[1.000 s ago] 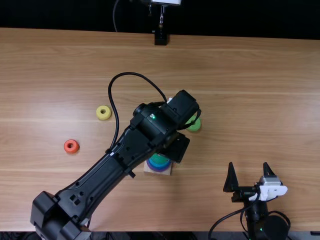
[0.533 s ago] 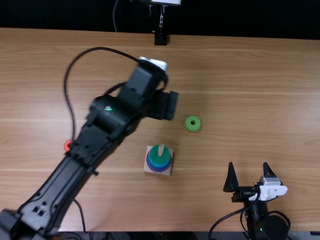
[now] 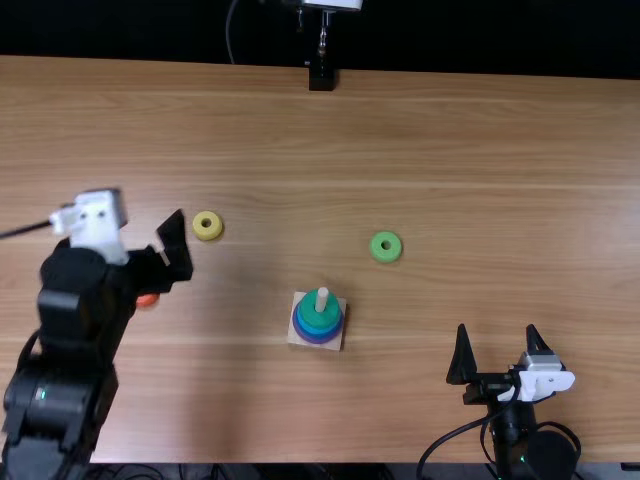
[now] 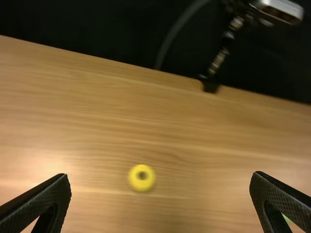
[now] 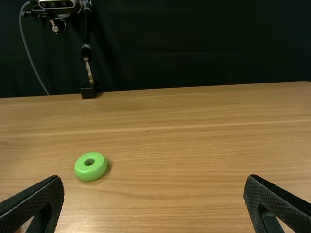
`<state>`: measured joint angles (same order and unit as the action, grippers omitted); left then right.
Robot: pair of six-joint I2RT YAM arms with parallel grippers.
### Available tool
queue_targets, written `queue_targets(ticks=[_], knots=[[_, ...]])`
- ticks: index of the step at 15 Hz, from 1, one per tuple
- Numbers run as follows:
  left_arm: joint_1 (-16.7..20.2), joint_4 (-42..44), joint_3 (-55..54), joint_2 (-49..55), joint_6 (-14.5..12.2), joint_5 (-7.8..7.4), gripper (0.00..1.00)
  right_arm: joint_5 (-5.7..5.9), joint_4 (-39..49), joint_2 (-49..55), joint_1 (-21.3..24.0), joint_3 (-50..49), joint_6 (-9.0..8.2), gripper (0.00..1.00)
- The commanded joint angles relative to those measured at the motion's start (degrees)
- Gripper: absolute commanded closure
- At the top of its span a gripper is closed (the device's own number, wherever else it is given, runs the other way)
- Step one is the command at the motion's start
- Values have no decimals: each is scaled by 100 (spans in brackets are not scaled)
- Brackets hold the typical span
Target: Build the Hanoi tower: stack the rings onto the peg from bottom to top in this color order: purple, dark blue, light blue, dark green, light green, yellow, orange.
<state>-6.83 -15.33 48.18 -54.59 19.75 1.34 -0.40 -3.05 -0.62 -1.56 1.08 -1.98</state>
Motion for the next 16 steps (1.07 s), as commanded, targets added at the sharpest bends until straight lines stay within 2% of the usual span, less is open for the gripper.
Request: queue_targets(ticks=[1, 4, 6, 12, 16], knots=[[182, 194, -995, 739, 8, -18, 0, -12, 24, 62, 24, -38, -3, 0], [252, 1459, -2841, 2242, -24, -82, 0, -12, 24, 62, 24, -38, -3, 0], [296, 2008, -3667, 3103, -13, -82, 0, -12, 24, 62, 24, -29, -3, 0], [455, 2040, -4801, 4351, -13, -82, 0, -12, 24, 62, 24, -38, -3, 0], [455, 1955, -4818, 5002, -76, -71, 0, -12, 24, 62, 24, -29, -3, 0]])
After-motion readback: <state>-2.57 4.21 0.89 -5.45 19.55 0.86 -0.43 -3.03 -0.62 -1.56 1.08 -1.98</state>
